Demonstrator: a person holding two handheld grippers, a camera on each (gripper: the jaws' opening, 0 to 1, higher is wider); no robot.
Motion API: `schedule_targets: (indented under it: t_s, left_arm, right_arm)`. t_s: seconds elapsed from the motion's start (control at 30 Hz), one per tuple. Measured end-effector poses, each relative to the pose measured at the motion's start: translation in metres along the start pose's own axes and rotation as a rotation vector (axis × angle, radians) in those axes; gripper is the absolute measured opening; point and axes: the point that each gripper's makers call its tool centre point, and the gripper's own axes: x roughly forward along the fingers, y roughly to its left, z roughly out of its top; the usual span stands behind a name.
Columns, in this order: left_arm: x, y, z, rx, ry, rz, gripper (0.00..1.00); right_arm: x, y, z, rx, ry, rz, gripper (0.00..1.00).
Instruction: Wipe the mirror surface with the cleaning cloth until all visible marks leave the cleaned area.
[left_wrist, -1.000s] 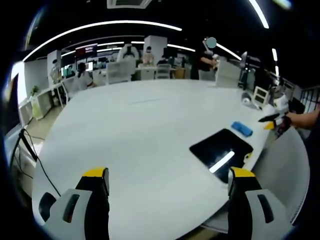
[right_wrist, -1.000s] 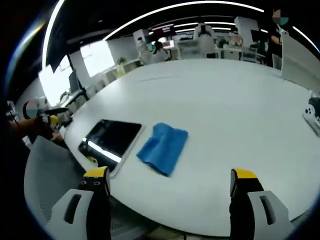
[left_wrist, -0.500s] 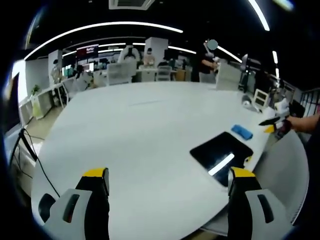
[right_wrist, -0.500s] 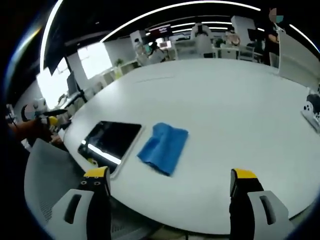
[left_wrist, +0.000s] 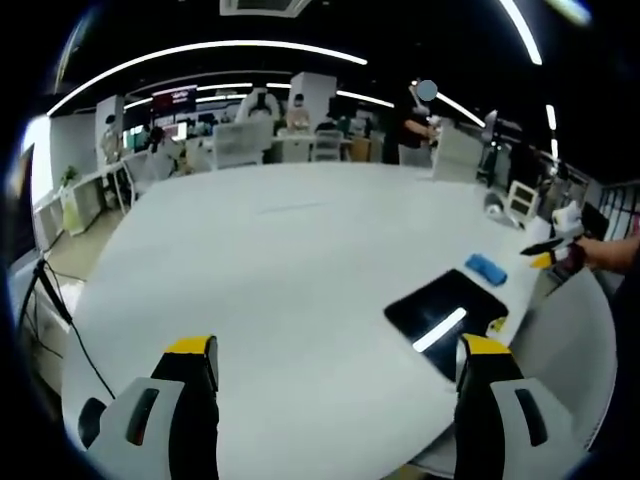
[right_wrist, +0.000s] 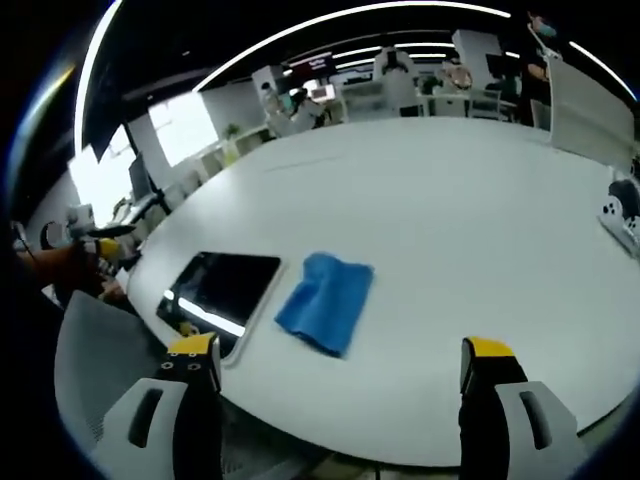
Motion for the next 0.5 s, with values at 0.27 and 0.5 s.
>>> schedule_targets:
  t_s: [0.27, 0.5]
  left_arm:
    - [0.000, 0.005, -0.009, -0.014, 0.004, 0.002, 1.00]
    - [-0.003, 0.011, -0.003, -0.021, -0.021, 0.021, 1.00]
  right_arm:
    - [-0.004, -0.003, -0.011, 0.005, 0.028, -0.015, 1.00]
    - [0.003, 0.001, -0.006, -0.003, 0.041, -0.002, 1.00]
